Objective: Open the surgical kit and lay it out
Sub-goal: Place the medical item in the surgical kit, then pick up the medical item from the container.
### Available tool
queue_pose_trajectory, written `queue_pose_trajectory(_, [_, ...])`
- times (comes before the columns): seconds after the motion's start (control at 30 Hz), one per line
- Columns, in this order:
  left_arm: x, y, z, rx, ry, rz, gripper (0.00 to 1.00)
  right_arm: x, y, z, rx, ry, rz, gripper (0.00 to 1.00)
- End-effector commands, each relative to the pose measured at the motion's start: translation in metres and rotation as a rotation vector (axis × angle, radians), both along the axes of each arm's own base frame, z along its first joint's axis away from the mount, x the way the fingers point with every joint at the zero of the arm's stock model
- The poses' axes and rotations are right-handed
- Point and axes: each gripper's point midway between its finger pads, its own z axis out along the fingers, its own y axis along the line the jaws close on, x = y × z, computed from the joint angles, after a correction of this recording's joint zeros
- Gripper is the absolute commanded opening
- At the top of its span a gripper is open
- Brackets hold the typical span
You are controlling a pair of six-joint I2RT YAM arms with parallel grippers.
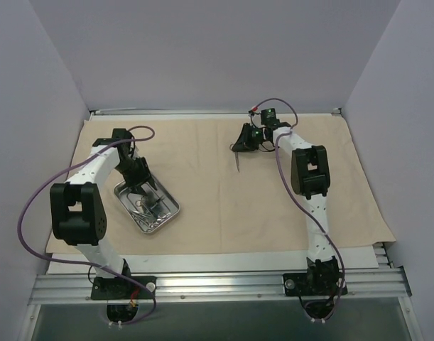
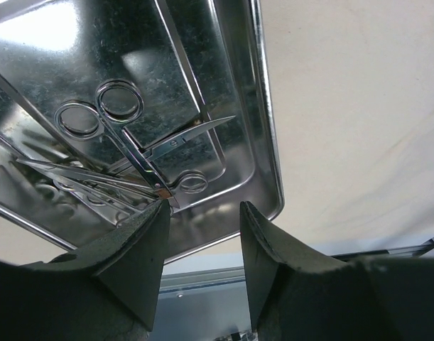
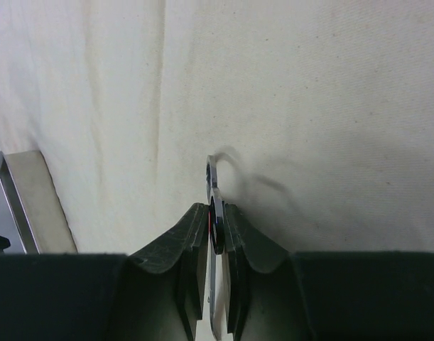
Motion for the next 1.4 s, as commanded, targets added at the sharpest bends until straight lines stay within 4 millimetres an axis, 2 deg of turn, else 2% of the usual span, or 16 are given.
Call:
queue_pose_trajectory(0.0, [0.0, 0.002, -0.001, 0.008, 0.036, 0.025, 0.53, -0.001, -0.001, -0.007, -0.021, 0.029, 0.0, 0.15])
queue_pose_trajectory(0.07, [-0.001, 0.002, -0.001, 0.009, 0.046, 0.034, 0.53, 0.002, -0.004, -0.007, -0.037, 0.023, -0.017, 0.17])
queue_pose_trajectory(0.4, [-0.003, 0.008, 0.0, 0.016, 0.054, 0.053, 0.53, 0.003, -0.02, -0.005, -0.141, 0.043, -0.105, 0.43])
queue_pose_trajectory(0.5, [-0.004, 0.011, -0.001, 0.026, 0.065, 0.059, 0.53, 0.004, -0.028, 0.012, -0.172, 0.02, -0.133, 0.5])
queue_pose_trajectory(0.67, [-0.007, 0.014, -0.003, 0.047, 0.086, 0.071, 0.53, 0.017, -0.065, 0.057, -0.335, -0.064, -0.256, 0.6])
queue_pose_trajectory(0.7, [-0.007, 0.014, -0.004, 0.048, 0.089, 0.071, 0.53, 0.014, -0.073, 0.062, -0.37, -0.049, -0.267, 0.61])
queue_pose_trajectory(0.73, [-0.008, 0.014, -0.004, 0.049, 0.094, 0.071, 0.53, 0.021, -0.082, 0.082, -0.387, -0.09, -0.297, 0.61])
queue_pose_trajectory(0.8, [-0.01, 0.015, -0.005, 0.056, 0.104, 0.071, 0.53, 0.018, -0.095, 0.098, -0.428, -0.101, -0.3, 0.61])
queue_pose_trajectory(0.83, [-0.012, 0.017, -0.006, 0.064, 0.111, 0.072, 0.53, 0.017, -0.098, 0.119, -0.426, -0.136, -0.304, 0.61])
queue_pose_trajectory(1.0, [-0.019, 0.026, -0.015, 0.133, 0.173, 0.113, 0.51, -0.022, -0.085, 0.14, -0.382, -0.125, -0.227, 0.61])
queue_pose_trajectory(1.03, [-0.02, 0.027, -0.017, 0.142, 0.183, 0.121, 0.51, -0.031, -0.084, 0.154, -0.368, -0.146, -0.226, 0.61])
queue_pose_trajectory(1.07, [-0.02, 0.029, -0.02, 0.15, 0.189, 0.14, 0.5, -0.043, -0.079, 0.14, -0.366, -0.115, -0.209, 0.61])
queue_pose_trajectory(1.13, [-0.014, 0.033, -0.027, 0.179, 0.169, 0.16, 0.48, -0.058, -0.071, 0.151, -0.333, -0.129, -0.197, 0.6])
queue_pose_trajectory(1.2, [-0.011, 0.035, -0.035, 0.194, 0.171, 0.173, 0.47, -0.072, -0.063, 0.141, -0.331, -0.114, -0.177, 0.6])
queue_pose_trajectory(1.23, [-0.009, 0.035, -0.038, 0.193, 0.172, 0.178, 0.47, -0.077, -0.06, 0.149, -0.315, -0.127, -0.169, 0.6])
queue_pose_trajectory(1.37, [-0.007, 0.035, -0.051, 0.2, 0.205, 0.187, 0.44, -0.091, -0.056, 0.152, -0.311, -0.131, -0.148, 0.6])
